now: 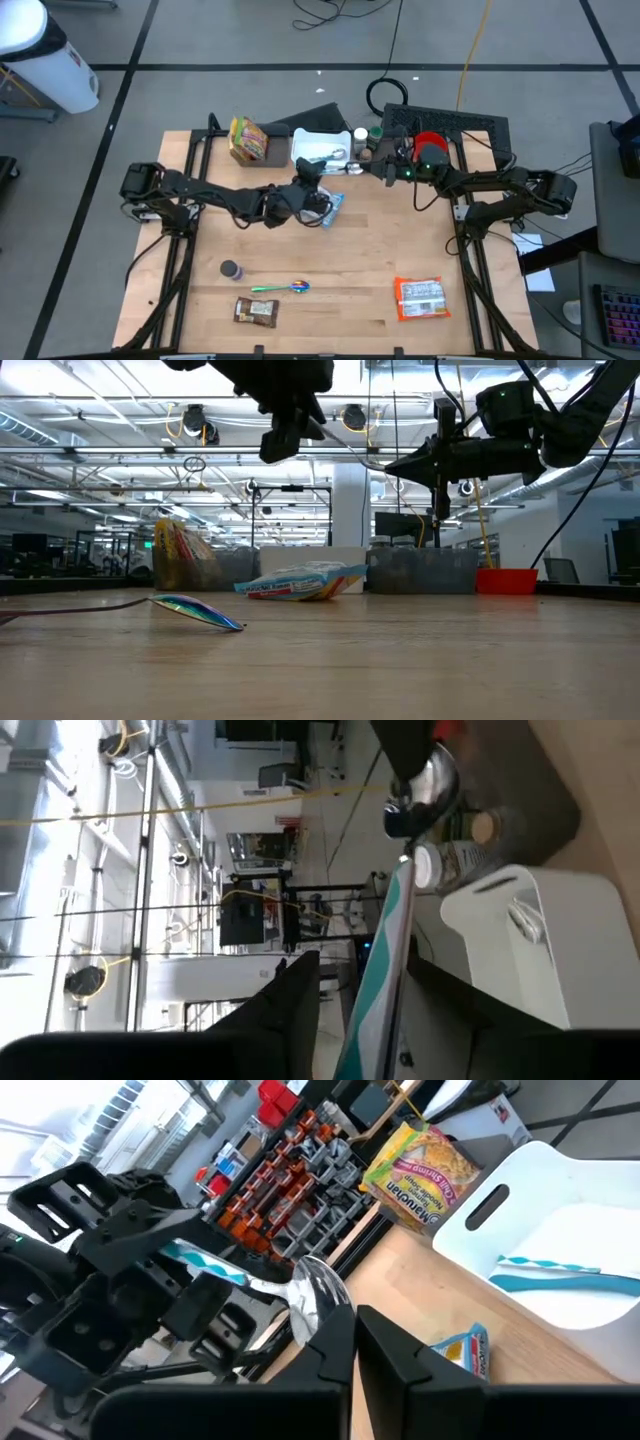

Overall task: Pick & Place Food Item
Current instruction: Put the white and blue spoon into the white bin

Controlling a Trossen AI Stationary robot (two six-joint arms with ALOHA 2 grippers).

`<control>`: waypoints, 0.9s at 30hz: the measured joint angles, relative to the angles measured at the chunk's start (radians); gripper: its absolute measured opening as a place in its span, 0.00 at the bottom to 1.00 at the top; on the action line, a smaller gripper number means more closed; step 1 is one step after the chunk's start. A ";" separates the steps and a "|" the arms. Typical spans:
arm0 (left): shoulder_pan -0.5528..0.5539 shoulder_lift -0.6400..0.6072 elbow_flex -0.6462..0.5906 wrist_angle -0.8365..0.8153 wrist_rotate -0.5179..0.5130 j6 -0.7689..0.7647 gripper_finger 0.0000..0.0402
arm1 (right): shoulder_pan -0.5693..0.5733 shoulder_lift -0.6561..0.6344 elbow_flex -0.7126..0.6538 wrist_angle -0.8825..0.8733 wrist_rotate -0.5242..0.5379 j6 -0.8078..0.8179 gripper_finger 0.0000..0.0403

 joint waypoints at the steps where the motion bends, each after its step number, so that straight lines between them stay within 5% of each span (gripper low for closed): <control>1: -0.003 0.000 0.000 0.013 0.001 -0.003 0.34 | 0.000 0.000 0.000 0.000 0.000 0.000 0.00; 10: -0.009 -0.057 0.000 0.041 0.030 -0.150 0.47 | -0.001 -0.001 0.002 0.023 -0.001 -0.015 0.00; 27: 0.035 -0.166 0.001 -0.207 -0.026 -0.414 0.62 | -0.005 -0.045 0.010 0.134 -0.026 0.016 0.00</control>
